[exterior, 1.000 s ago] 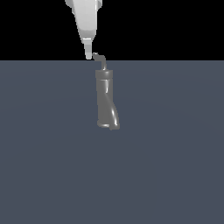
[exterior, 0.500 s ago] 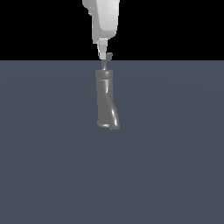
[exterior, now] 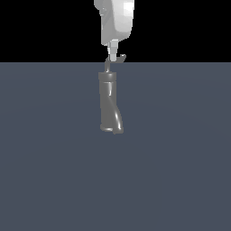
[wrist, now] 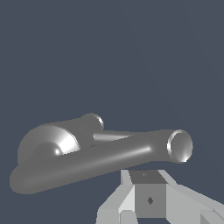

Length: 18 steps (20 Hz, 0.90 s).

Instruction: Turn on the faucet by rotating a designated handle.

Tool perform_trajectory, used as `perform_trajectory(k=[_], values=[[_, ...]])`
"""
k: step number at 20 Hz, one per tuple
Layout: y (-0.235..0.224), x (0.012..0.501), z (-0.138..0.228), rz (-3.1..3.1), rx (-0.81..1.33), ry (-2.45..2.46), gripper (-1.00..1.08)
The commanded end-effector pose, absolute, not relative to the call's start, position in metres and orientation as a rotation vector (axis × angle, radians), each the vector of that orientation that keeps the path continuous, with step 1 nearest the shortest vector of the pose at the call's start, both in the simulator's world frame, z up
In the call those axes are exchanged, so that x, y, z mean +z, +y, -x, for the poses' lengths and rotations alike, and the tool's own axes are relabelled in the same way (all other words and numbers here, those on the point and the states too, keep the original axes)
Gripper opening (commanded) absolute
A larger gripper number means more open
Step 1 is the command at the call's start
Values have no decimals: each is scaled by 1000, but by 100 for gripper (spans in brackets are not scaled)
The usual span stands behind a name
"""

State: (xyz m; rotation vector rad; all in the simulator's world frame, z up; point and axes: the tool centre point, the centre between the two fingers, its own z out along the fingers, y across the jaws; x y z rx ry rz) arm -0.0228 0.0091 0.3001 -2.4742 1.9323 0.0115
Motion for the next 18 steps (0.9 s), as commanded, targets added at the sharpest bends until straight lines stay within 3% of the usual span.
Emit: perform_trajectory(k=[1,18], values=[[-4,300,16,2459,6,1950,-100],[-44,300,-18,2437,2,1981,-100]])
